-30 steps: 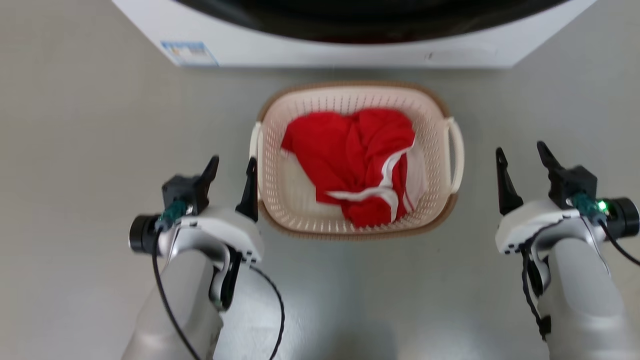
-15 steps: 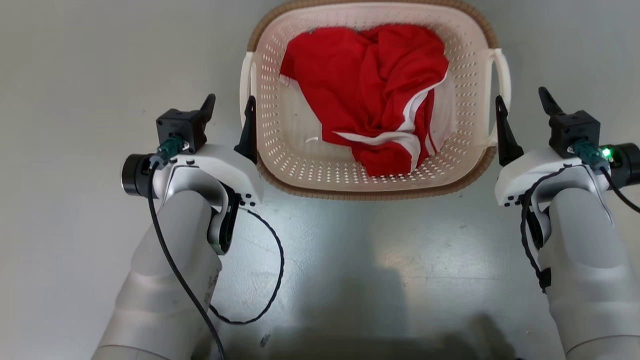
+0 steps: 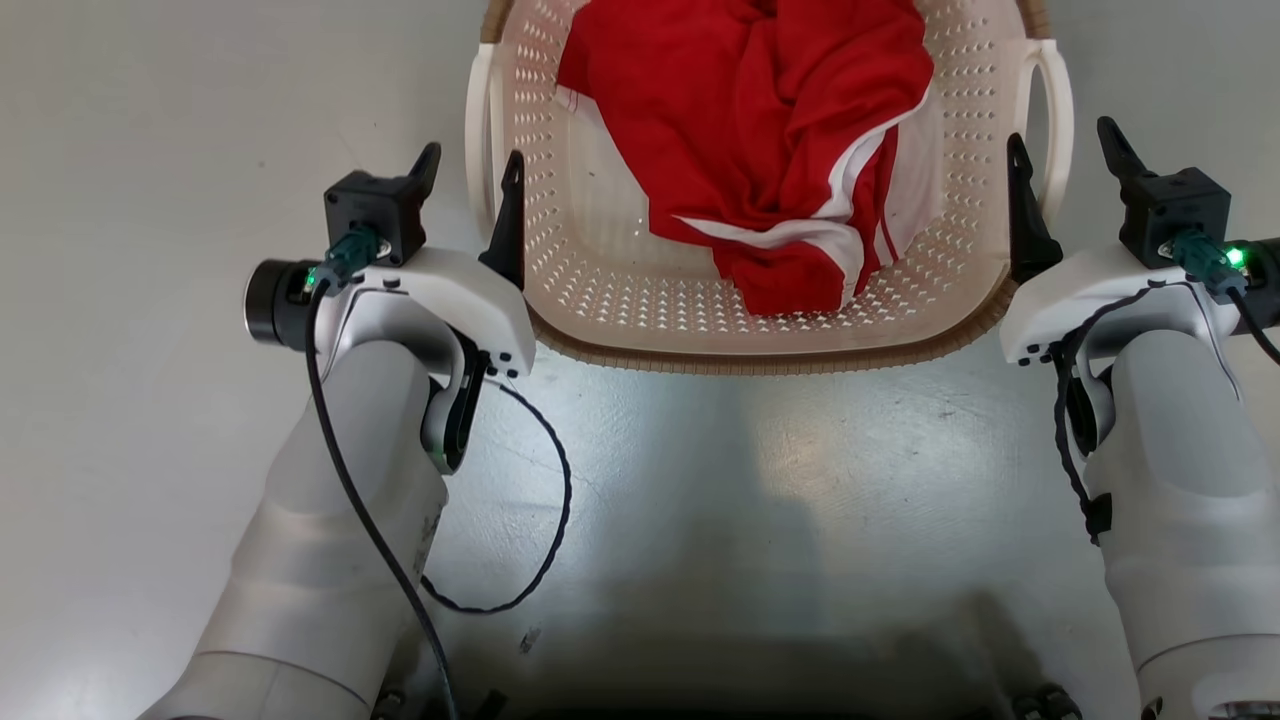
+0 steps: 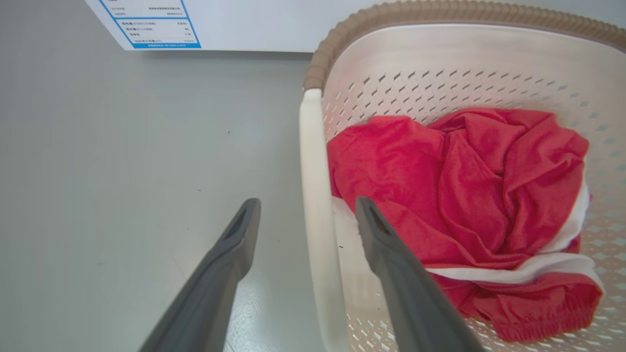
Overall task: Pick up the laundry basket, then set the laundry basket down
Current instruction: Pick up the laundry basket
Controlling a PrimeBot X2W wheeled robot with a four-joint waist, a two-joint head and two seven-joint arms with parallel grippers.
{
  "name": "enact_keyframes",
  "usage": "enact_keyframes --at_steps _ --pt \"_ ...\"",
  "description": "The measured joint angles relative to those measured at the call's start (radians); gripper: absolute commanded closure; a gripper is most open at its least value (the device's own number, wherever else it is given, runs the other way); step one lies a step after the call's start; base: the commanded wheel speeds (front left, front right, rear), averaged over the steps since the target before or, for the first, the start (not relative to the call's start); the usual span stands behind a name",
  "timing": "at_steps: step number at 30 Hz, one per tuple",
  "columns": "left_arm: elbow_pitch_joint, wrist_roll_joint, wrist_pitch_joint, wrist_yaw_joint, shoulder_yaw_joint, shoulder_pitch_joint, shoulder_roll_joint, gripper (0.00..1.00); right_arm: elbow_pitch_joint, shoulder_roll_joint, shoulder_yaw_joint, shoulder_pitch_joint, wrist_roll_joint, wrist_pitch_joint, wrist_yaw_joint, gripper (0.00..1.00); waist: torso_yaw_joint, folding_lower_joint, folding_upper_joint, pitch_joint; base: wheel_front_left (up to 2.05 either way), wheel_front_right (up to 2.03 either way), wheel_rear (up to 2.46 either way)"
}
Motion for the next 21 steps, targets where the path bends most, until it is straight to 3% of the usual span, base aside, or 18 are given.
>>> enact_keyframes --at_steps 13,16,21 --pt "0.028 -0.021 0.0 0.002 -0.057 -0.028 0.0 0.0 0.021 -0.001 0.031 -0.032 0.018 -0.009 0.0 0.04 -0.002 0.0 0.0 0.035 0.0 0.0 0.0" --pt "0.035 -0.027 0.0 0.005 -0.065 -0.029 0.0 0.0 0.022 -0.001 0.034 -0.035 0.02 -0.009 0.0 0.08 -0.005 0.0 0.0 0.038 0.0 0.0 0.0" --pt "0.046 -0.027 0.0 0.009 -0.069 -0.04 0.0 0.0 0.022 -0.001 0.035 -0.034 0.021 -0.009 0.001 0.27 -0.007 0.0 0.0 0.044 0.0 0.0 0.0"
